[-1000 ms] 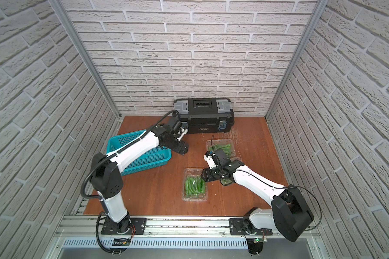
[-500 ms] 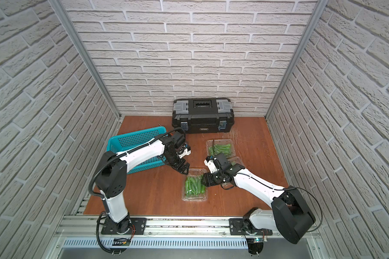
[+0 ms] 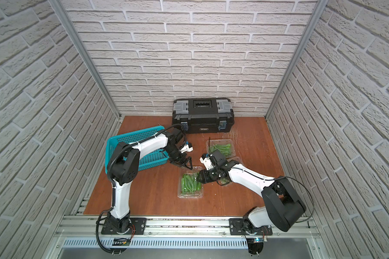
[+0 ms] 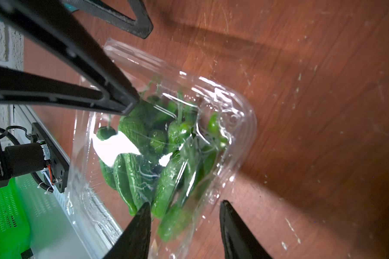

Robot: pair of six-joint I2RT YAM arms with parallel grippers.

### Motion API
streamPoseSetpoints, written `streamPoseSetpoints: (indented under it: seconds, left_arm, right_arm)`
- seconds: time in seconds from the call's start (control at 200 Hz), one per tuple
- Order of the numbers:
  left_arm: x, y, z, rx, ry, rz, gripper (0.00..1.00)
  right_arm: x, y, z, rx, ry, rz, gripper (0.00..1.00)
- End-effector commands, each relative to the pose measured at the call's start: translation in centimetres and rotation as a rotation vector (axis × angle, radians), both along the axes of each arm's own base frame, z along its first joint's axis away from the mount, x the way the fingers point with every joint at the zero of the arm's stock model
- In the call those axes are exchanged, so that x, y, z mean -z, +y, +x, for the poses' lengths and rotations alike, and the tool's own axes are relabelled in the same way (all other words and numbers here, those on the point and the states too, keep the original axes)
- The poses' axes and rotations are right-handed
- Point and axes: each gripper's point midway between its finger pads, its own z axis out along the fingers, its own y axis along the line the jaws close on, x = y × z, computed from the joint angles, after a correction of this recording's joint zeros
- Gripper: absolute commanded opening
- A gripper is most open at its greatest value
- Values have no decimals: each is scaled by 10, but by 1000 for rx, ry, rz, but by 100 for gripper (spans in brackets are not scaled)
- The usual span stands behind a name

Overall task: Take small green peppers out of containers
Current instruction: Move the packing box to the center of the board, then adjust the basket at the center of the board.

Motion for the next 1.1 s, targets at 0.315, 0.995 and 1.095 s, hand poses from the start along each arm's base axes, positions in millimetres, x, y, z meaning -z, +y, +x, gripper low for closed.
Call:
streamPoseSetpoints:
  seconds: [0.315,0.995,1.095]
  left_arm:
    - [-29,-35,83,-84,-263,4,98]
    - [-43,101,-17,-142,-511,329,98]
    - [-44,106,-15,-210,-486,290,98]
  right_arm:
    - [-10,17,65,87,-110,-26,50]
    - [-29,1,55,43,-209,-35,50]
    - [-29,5,55,31,-200,-20,50]
